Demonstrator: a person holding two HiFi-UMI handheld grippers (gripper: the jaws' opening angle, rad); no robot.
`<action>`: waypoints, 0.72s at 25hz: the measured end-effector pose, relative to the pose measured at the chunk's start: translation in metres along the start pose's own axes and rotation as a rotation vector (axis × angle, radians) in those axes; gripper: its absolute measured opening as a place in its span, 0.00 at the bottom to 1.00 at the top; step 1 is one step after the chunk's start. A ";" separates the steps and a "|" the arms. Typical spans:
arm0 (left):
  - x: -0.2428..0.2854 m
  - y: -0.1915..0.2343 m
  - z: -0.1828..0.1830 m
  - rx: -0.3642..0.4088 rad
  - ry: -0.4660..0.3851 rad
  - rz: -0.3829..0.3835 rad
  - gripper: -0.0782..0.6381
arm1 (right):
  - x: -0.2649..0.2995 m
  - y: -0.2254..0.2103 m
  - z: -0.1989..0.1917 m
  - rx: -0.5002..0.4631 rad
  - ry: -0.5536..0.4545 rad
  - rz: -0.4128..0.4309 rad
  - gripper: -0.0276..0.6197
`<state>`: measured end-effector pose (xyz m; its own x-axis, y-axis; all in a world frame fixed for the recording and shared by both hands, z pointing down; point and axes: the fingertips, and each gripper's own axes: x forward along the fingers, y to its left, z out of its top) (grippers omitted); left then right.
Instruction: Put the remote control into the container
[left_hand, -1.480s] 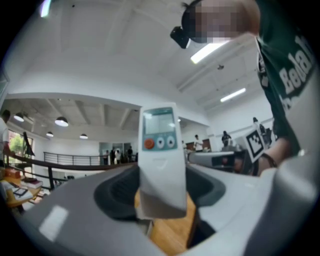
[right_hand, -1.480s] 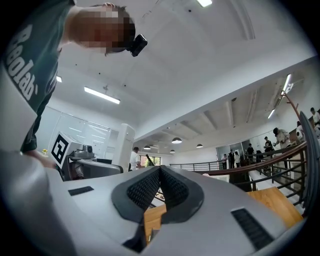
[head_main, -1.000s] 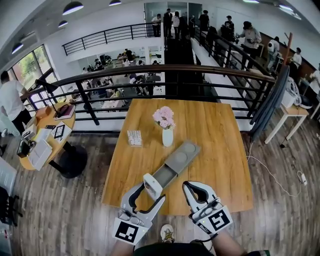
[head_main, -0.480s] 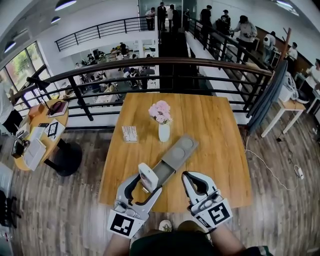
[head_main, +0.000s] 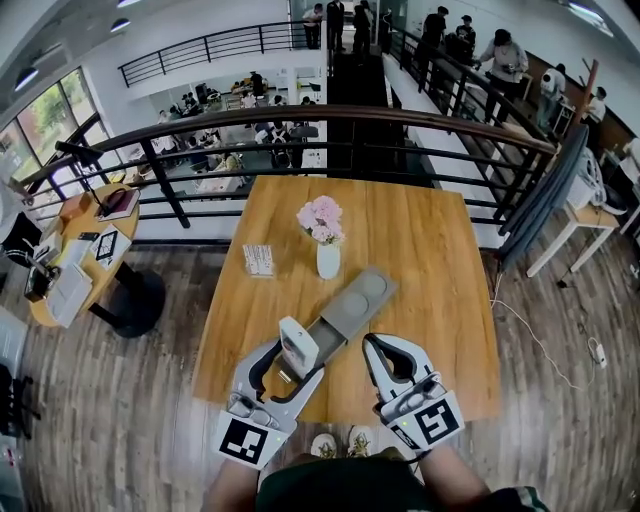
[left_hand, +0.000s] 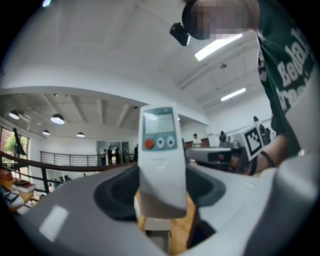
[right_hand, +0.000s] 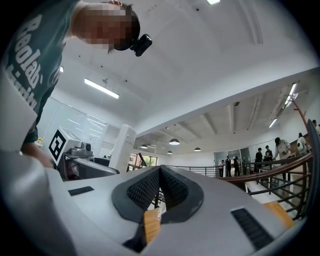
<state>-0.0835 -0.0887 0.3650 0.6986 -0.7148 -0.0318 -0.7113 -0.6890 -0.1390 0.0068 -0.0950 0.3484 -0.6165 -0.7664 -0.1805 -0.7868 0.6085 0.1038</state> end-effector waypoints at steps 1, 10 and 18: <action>0.002 0.001 0.000 0.001 0.001 0.005 0.50 | 0.002 -0.002 -0.001 -0.001 -0.001 0.003 0.07; 0.016 0.004 -0.012 -0.012 0.031 0.027 0.50 | 0.007 -0.018 -0.007 0.018 -0.004 0.012 0.07; 0.023 0.003 -0.030 -0.008 0.091 0.025 0.50 | 0.011 -0.020 -0.010 0.013 -0.015 0.022 0.07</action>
<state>-0.0719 -0.1111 0.3933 0.6713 -0.7391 0.0548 -0.7290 -0.6718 -0.1314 0.0156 -0.1180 0.3545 -0.6334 -0.7493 -0.1930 -0.7722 0.6281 0.0955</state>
